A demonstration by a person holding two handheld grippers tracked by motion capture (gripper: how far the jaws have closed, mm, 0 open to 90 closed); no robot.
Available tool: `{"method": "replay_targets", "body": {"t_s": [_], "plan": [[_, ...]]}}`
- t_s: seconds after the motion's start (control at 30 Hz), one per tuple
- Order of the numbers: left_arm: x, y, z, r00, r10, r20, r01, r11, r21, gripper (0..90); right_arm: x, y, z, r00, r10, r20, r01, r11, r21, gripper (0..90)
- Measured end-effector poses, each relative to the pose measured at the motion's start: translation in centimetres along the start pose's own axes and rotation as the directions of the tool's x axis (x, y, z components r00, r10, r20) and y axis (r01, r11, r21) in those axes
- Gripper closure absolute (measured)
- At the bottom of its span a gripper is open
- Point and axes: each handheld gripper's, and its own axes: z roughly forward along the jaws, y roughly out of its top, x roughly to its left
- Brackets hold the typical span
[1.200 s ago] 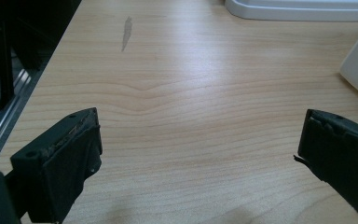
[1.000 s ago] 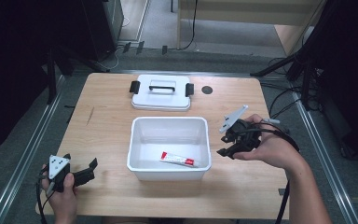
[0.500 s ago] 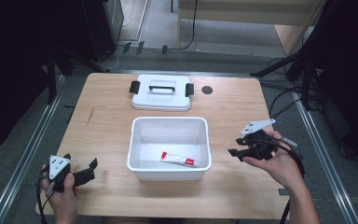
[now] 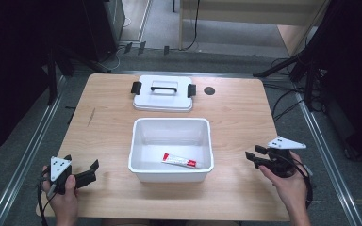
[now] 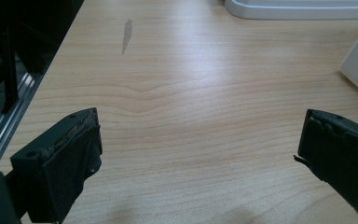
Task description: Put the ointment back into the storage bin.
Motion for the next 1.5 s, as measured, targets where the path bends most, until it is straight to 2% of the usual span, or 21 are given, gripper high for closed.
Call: {"method": "replay_targets", "body": {"t_s": [0.2,0.4,0.6,0.7,0.77,0.83,0.9,1.0,1.07,1.13,1.2,1.33,1.4,1.5], "plan": [[-0.1,0.0,0.0,1.0000,0.007,-0.003,-0.007,1.0000,-0.001,0.3,-0.9,-2.4,-1.4,0.9976,0.061,0.032,-0.056,0.991,-0.121,33.7],[-0.1,0.0,0.0,0.9998,0.017,-0.010,-0.017,0.9999,0.002,0.3,-2.0,-5.3,-2.4,0.9870,0.142,0.075,-0.129,0.979,-0.159,19.7],[0.0,0.0,0.0,1.0000,0.007,-0.005,-0.007,1.0000,0.003,0.3,-2.5,-7.8,-3.7,0.9624,0.233,0.140,-0.200,0.956,-0.216,12.6],[0.0,0.0,0.0,1.0000,-0.001,-0.005,0.001,1.0000,0.001,0.3,-2.7,-8.6,-4.1,0.9434,0.274,0.187,-0.232,0.948,-0.218,12.5],[0.0,0.0,0.0,1.0000,0.002,-0.005,-0.002,1.0000,0.006,0.3,-2.7,-9.2,-4.4,0.9383,0.292,0.186,-0.246,0.941,-0.234,9.6],[0.0,0.0,0.0,1.0000,0.003,-0.006,-0.003,1.0000,0.008,0.3,-2.6,-9.7,-4.4,0.9433,0.280,0.178,-0.238,0.945,-0.225,3.0],[0.0,0.0,0.0,1.0000,-0.003,0.000,0.003,1.0000,0.003,0.3,-2.5,-10.0,-4.4,0.9451,0.274,0.178,-0.234,0.948,-0.217,1.1],[0.2,0.0,0.0,0.9999,-0.014,0.004,0.014,0.9999,0.004,0.3,-2.4,-10.0,-4.4,0.9421,0.268,0.201,-0.221,0.948,-0.228,0.0],[0.2,0.0,0.0,0.9998,-0.020,0.007,0.020,0.9998,-0.001,0.3,-2.3,-9.9,-4.1,0.9419,0.255,0.219,-0.208,0.954,-0.216,0.0],[0.2,0.0,0.0,0.9997,-0.022,0.008,0.022,0.9997,-0.004,0.3,-2.1,-9.8,-3.9,0.9382,0.243,0.246,-0.193,0.959,-0.209,0.0],[0.3,0.0,0.0,0.9998,-0.019,0.006,0.019,0.9998,0.000,0.3,-2.1,-9.8,-3.9,0.9325,0.250,0.261,-0.197,0.957,-0.213,0.0],[0.2,0.1,0.1,0.9999,-0.015,0.004,0.015,0.9999,0.006,0.3,-2.4,-9.9,-4.0,0.9224,0.291,0.254,-0.237,0.945,-0.225,0.0],[0.3,0.1,0.0,0.9998,-0.018,0.004,0.018,0.9998,0.006,0.3,-2.6,-9.9,-4.0,0.9209,0.302,0.247,-0.248,0.942,-0.226,0.0],[0.4,0.0,0.1,0.9994,-0.033,0.006,0.033,0.9994,0.005,0.3,-2.6,-9.9,-4.0,0.9219,0.302,0.243,-0.251,0.943,-0.217,0.0]]}}
